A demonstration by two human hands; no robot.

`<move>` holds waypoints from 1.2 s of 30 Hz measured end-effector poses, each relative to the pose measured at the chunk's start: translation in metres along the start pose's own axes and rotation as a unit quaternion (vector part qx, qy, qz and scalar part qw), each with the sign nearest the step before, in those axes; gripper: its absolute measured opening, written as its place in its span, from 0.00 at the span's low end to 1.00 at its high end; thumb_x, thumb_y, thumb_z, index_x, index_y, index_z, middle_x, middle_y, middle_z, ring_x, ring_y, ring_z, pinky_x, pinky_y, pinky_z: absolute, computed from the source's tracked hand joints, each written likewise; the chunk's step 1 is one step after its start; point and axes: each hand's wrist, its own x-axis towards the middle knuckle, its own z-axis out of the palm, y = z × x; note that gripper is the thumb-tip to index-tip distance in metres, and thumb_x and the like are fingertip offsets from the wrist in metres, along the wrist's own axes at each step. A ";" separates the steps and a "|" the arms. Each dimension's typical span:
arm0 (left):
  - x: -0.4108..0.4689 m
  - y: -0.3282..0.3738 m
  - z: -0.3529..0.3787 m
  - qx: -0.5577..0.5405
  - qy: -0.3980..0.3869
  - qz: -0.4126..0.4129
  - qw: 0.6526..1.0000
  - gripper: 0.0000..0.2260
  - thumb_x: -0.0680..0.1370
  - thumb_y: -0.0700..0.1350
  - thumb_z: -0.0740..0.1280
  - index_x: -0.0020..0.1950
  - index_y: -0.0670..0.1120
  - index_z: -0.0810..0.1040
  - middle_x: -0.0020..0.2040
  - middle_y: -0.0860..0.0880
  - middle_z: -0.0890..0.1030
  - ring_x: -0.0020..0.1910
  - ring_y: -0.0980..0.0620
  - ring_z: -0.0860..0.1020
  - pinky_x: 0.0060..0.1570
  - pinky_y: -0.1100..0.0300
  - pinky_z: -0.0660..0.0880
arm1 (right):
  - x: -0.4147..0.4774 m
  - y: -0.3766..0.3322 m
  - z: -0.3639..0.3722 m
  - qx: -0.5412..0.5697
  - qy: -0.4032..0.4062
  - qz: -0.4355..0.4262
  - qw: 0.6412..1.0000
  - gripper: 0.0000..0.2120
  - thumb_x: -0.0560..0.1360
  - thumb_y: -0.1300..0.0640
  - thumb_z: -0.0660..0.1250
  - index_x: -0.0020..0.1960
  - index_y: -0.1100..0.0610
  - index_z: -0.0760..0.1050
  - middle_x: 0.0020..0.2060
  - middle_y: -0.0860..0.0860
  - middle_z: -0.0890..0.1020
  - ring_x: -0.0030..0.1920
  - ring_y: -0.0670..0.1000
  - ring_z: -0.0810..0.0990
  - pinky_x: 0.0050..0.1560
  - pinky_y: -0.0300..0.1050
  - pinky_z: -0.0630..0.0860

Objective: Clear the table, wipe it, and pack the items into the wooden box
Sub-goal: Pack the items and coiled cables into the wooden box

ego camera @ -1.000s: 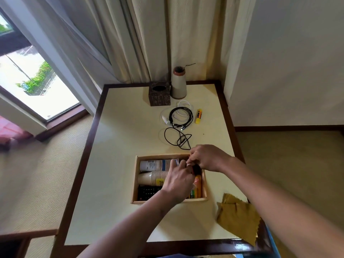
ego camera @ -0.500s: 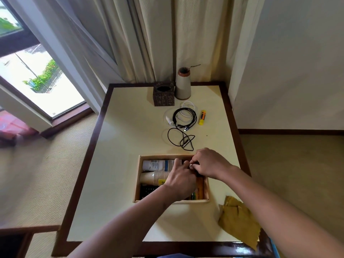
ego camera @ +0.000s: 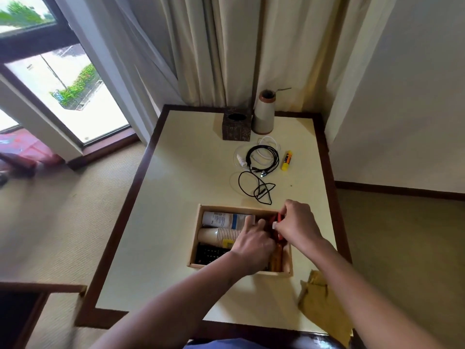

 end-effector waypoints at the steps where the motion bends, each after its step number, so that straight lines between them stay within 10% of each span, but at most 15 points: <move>1: 0.003 0.001 -0.002 0.015 -0.020 0.001 1.000 0.08 0.81 0.47 0.64 0.56 0.50 0.83 0.53 0.49 0.81 0.63 0.45 0.69 0.67 0.43 0.58 | 0.001 -0.001 -0.001 -0.005 -0.005 0.006 1.000 0.12 0.69 0.57 0.79 0.48 0.55 0.78 0.42 0.50 0.81 0.39 0.51 0.80 0.35 0.40 0.76; 9: 0.025 0.009 0.009 0.219 -0.138 0.084 0.962 0.15 0.81 0.54 0.66 0.66 0.52 0.79 0.68 0.52 0.77 0.72 0.45 0.66 0.71 0.44 0.58 | 0.011 -0.001 -0.023 0.100 -0.104 0.123 0.982 0.13 0.69 0.58 0.81 0.43 0.62 0.78 0.34 0.60 0.84 0.26 0.57 0.85 0.29 0.53 0.84; 17: 0.021 -0.003 0.018 0.015 -0.054 -0.002 0.998 0.07 0.79 0.51 0.68 0.54 0.52 0.82 0.51 0.52 0.84 0.64 0.45 0.74 0.72 0.39 0.54 | -0.005 0.012 -0.015 0.198 -0.085 0.142 0.966 0.13 0.72 0.55 0.79 0.45 0.59 0.76 0.34 0.57 0.84 0.26 0.52 0.83 0.30 0.47 0.83; 25: 0.017 -0.012 0.017 -0.116 -0.061 -0.020 0.991 0.07 0.78 0.47 0.67 0.54 0.53 0.82 0.58 0.51 0.82 0.72 0.47 0.67 0.73 0.27 0.46 | -0.020 0.019 0.004 0.255 -0.008 0.143 0.956 0.12 0.71 0.54 0.79 0.42 0.57 0.77 0.38 0.54 0.84 0.32 0.53 0.83 0.33 0.49 0.83; 30: 0.014 -0.023 0.009 -0.193 -0.043 0.008 0.980 0.10 0.80 0.41 0.63 0.55 0.53 0.81 0.55 0.53 0.82 0.61 0.49 0.77 0.68 0.43 0.67 | -0.025 0.025 -0.005 0.299 -0.038 0.148 0.942 0.11 0.71 0.55 0.80 0.44 0.60 0.80 0.32 0.56 0.85 0.27 0.51 0.81 0.34 0.50 0.83; 36: 0.031 -0.058 -0.026 -0.318 0.166 -0.051 0.932 0.14 0.82 0.36 0.60 0.57 0.44 0.85 0.54 0.48 0.86 0.48 0.55 0.84 0.45 0.59 0.83 | 0.018 0.031 -0.024 0.298 0.002 0.144 0.944 0.06 0.77 0.55 0.73 0.43 0.55 0.81 0.35 0.53 0.85 0.36 0.53 0.85 0.38 0.48 0.82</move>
